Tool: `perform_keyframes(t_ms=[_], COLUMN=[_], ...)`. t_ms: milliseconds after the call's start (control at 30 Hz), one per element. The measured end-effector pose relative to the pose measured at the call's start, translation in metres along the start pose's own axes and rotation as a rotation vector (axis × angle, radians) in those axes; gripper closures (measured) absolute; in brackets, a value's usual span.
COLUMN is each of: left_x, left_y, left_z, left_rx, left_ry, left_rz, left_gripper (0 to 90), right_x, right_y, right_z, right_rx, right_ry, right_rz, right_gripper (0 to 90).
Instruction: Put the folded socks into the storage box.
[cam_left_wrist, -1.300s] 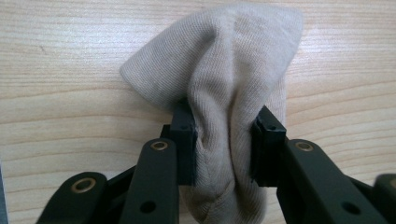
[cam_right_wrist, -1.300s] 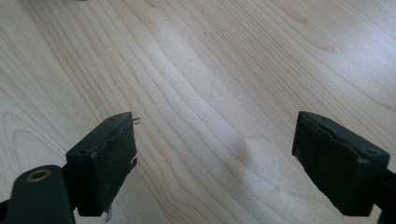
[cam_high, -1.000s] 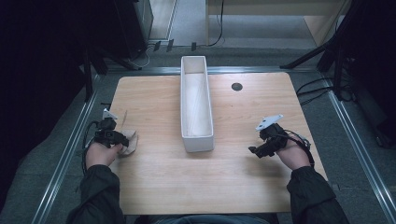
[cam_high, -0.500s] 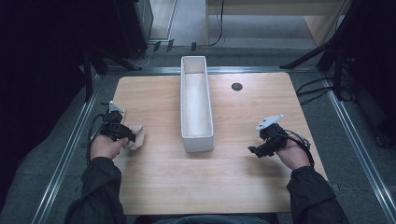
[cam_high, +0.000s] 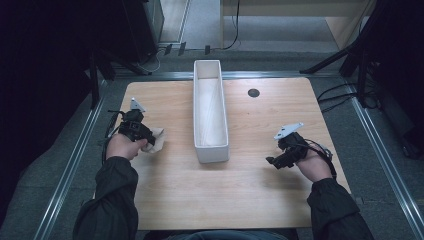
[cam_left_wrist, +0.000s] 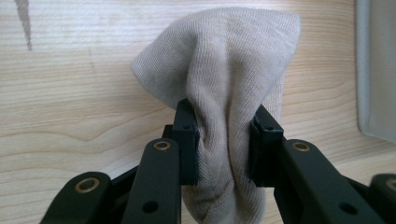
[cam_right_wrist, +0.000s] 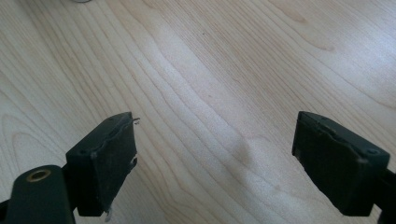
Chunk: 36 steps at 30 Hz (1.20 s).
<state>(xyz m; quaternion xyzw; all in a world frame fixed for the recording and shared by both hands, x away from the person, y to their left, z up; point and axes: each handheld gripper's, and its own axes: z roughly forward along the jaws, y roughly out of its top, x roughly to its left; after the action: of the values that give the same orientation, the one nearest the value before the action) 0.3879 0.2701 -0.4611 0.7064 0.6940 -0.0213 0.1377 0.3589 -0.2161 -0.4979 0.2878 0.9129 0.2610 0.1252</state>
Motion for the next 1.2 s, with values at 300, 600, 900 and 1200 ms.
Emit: perform_keyframes(t_ms=[300, 600, 900, 1200], left_x=[-0.019, -0.040, -0.063, -0.089], left_y=[0.009, 0.019, 0.027, 0.035], left_z=[-0.006, -0.017, -0.026, -0.033], left_rx=[0.012, 0.015, 0.001, -0.004], left_ry=[-0.007, -0.011, -0.036, -0.053], left_rz=[0.016, 0.048, 0.075, 0.091], left_gripper=[68.7, 68.5, 68.2, 68.2], right_x=[0.000, 0.000, 0.000, 0.000], right_y=[0.000, 0.000, 0.000, 0.000], right_z=[-0.001, 0.000, -0.001, 0.000], right_rx=[-0.002, -0.001, 0.001, 0.000], right_ry=[0.002, 0.003, 0.002, 0.002], right_rz=[0.004, 0.002, 0.004, -0.002], right_gripper=[13.6, 13.7, 13.7, 13.6])
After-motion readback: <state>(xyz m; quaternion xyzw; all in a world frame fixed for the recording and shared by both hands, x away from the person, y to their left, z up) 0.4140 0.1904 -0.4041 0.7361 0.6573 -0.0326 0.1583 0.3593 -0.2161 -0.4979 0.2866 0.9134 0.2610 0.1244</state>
